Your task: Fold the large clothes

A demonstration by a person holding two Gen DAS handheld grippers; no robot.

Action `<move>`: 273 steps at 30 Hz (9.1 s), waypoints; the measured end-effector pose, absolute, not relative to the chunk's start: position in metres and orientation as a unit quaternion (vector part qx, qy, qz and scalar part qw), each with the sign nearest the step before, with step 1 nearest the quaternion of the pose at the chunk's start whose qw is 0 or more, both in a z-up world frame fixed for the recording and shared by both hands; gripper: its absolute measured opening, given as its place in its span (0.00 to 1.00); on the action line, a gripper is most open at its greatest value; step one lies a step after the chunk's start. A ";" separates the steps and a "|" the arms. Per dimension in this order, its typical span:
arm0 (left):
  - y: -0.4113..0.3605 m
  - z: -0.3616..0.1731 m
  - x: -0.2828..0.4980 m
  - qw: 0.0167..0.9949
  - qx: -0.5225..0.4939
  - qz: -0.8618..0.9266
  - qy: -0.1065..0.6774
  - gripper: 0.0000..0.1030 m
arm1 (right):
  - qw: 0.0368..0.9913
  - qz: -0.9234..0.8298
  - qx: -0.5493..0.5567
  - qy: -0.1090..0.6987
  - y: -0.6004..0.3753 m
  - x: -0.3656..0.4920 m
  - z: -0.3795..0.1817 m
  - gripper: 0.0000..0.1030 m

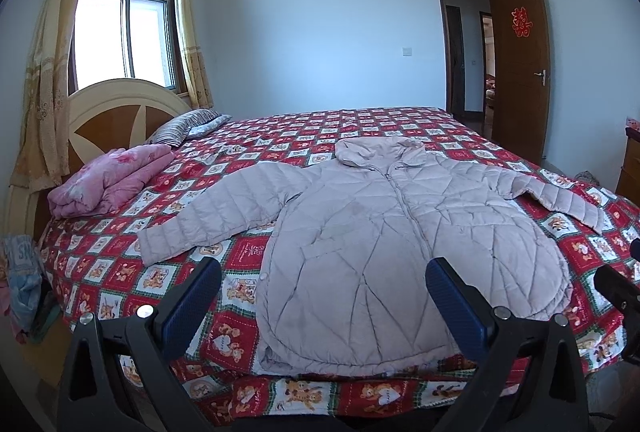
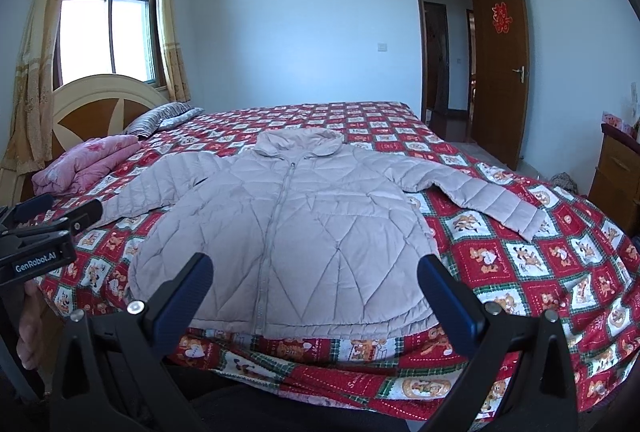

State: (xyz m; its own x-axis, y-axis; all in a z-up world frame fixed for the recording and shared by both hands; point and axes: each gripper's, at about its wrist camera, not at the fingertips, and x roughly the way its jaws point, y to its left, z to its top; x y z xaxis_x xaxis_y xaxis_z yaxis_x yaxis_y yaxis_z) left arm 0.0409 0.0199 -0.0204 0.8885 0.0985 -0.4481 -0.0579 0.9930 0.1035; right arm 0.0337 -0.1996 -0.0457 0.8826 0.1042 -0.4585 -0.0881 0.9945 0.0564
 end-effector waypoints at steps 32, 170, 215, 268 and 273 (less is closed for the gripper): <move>0.051 -0.129 0.375 0.930 0.080 0.123 0.337 0.99 | 0.855 -0.241 0.227 0.399 -0.517 0.241 -0.146 0.73; -0.018 -0.187 0.517 0.911 0.065 0.064 0.402 0.99 | 0.904 -0.024 -0.035 0.426 -0.231 0.478 -0.169 0.63; 0.136 -0.116 0.421 0.926 0.074 0.148 0.340 0.99 | 0.917 -0.004 -0.048 0.396 -0.160 0.465 -0.177 0.74; 0.151 0.022 0.379 0.970 0.044 0.082 0.224 0.09 | 0.939 0.000 -0.042 0.342 -0.207 0.404 -0.134 0.80; 0.071 0.019 0.399 0.971 0.069 0.020 0.228 0.09 | 0.934 -0.001 0.003 0.357 -0.229 0.403 -0.147 0.80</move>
State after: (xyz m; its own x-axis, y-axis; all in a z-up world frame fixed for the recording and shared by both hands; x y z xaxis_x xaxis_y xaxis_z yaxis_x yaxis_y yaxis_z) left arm 0.3994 0.0707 0.0190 0.8956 0.0706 -0.4393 -0.0077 0.9897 0.1432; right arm 0.4027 -0.2287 -0.1466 0.7446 -0.0001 -0.6675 0.0039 1.0000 0.0042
